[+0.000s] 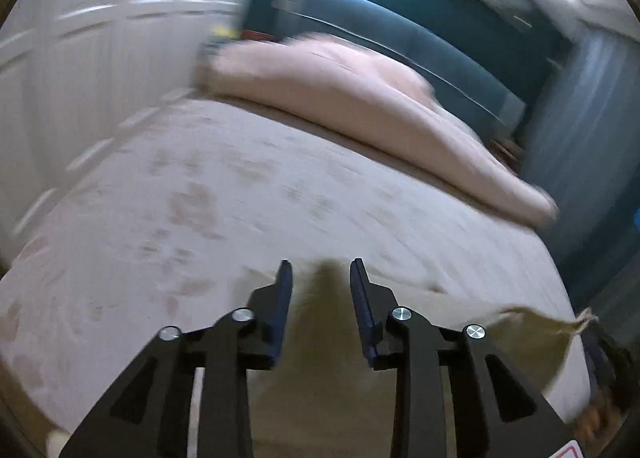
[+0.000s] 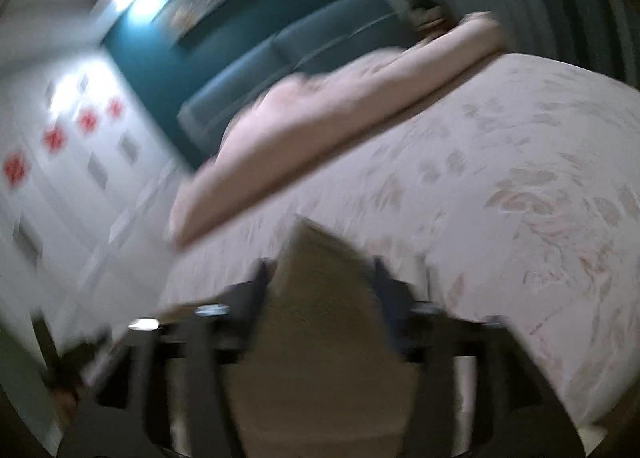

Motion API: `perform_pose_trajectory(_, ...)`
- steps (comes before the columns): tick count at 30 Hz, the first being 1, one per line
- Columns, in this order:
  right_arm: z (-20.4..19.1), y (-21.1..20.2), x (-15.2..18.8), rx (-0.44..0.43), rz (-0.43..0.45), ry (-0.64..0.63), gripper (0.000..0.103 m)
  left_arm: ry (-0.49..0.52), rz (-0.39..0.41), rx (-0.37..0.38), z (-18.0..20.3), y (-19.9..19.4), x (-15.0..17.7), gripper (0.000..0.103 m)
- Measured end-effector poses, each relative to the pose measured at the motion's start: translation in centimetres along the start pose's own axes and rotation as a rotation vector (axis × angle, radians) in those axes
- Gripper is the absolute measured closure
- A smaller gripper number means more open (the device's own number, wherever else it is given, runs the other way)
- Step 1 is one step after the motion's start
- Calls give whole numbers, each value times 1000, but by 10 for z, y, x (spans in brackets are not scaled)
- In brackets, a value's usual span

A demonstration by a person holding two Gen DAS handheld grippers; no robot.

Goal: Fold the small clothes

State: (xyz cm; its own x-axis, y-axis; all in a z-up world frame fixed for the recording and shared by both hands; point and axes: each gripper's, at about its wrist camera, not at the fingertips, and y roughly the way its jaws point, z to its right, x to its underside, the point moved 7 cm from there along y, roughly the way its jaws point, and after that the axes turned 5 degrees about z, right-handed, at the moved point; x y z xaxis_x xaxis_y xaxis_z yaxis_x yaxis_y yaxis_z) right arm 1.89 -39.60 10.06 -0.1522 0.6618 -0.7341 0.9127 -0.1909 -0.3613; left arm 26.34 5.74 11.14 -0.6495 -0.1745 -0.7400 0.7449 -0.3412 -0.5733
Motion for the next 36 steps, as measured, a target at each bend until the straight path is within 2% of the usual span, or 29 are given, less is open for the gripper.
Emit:
perform_pose_trajectory(1,4,-9,0,-16,31,40,26,-30,-8,12,-5,1,0,62)
perform_pose_trajectory(2,7,-17,6,-37,40,62,24,-69,-20,40,-13,-2,6,54)
perform_pose_trajectory(3,11,-19,16,-32,22,58,23,-93,-30,44,-21,-5,15,37)
perform_pose_trajectory(4,20,-22,27,-17,-6,43,23,-100,-41,35,-29,-8,25,34)
perform_pose_trajectory(6,42,-21,64,61,-90,-5,23,-79,-121,19,-48,-4,65,34)
perform_pose_trajectory(8,72,-11,98,132,-190,17,23,-92,-200,-18,-65,1,107,34)
perform_pose_trajectory(9,88,-6,112,168,-229,59,23,-120,-245,-30,-70,8,128,34)
perform_pose_trajectory(12,109,8,131,178,-280,169,23,-251,-349,-23,-85,31,170,34)
perform_pose_trajectory(15,111,28,137,156,-316,225,23,-325,-368,-10,-85,49,182,34)
perform_pose_trajectory(18,101,43,145,135,-341,266,22,-288,-355,-34,-75,65,183,34)
perform_pose_trajectory(20,101,57,146,151,-345,281,22,-289,-361,-48,-71,69,182,34)
perform_pose_trajectory(21,99,60,149,147,-346,288,26,-294,-368,-46,-70,72,179,48)
perform_pose_trajectory(22,98,63,148,142,-345,289,42,-298,-381,-14,-68,73,176,77)
perform_pose_trajectory(23,96,67,148,125,-355,288,53,-303,-401,12,-70,70,174,77)
perform_pose_trajectory(24,94,70,149,121,-371,284,81,-309,-398,15,-70,66,171,80)
perform_pose_trajectory(27,86,59,140,79,-375,287,90,-266,-379,40,-64,42,159,87)
perform_pose_trajectory(30,73,25,129,53,-377,225,93,-235,-394,73,-61,4,156,94)
perform_pose_trajectory(33,73,-22,141,69,-435,150,93,-200,-446,59,-70,-37,176,96)
perform_pose_trajectory(36,88,-67,176,130,-528,99,93,-191,-525,14,-87,-71,216,96)
